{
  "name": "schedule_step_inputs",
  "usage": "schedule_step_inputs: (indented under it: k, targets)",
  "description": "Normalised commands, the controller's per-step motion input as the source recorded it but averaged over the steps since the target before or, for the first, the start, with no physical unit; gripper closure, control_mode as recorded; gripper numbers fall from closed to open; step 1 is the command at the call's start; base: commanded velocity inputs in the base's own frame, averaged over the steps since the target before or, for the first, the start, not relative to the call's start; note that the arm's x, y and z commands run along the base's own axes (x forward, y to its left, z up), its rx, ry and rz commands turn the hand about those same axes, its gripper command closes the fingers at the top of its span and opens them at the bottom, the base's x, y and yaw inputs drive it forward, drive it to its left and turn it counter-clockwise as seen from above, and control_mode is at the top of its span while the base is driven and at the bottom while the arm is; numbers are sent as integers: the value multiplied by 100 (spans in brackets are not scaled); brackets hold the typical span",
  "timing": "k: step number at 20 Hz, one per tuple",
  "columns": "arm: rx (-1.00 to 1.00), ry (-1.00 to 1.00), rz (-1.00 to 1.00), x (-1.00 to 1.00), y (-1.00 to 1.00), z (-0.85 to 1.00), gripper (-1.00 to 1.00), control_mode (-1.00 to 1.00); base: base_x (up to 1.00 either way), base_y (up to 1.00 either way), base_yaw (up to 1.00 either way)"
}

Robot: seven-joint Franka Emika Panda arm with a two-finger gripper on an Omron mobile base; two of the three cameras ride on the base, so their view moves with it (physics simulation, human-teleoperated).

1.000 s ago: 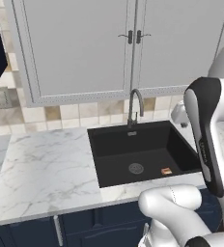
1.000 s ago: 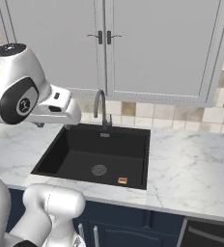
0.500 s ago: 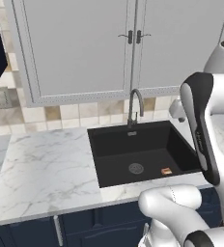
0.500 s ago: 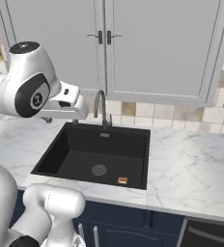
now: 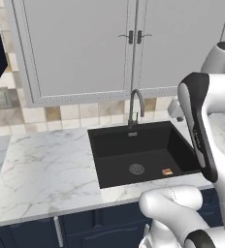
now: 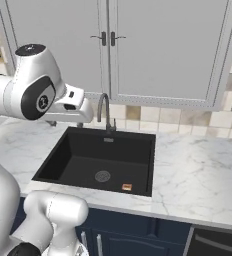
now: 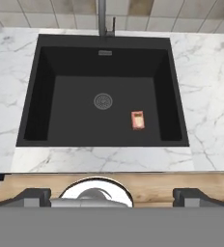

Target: Pick up the sponge and bar soap from the sink, and place them back in the cabinet, and close the cabinet door.

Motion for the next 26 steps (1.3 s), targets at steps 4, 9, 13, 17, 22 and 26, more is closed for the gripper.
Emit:
schedule_step_inputs:
  k: [4, 9, 13, 17, 22, 26]
  targets:
    - [0, 0, 0, 9, 0, -11, -100, -100, 0, 0, 0]
    - [0, 0, 0, 6, 0, -12, -100, -100, 0, 0, 0]
    - [0, -2, 0, 6, -1, -14, -100, -100, 0, 0, 0]
    - [0, -1, 0, 15, -1, -13, -100, -100, 0, 0, 0]
    - [0, 0, 0, 19, 0, -20, -100, -100, 0, 0, 0]
    - [0, 0, 0, 11, -2, -22, -100, -100, 0, 0, 0]
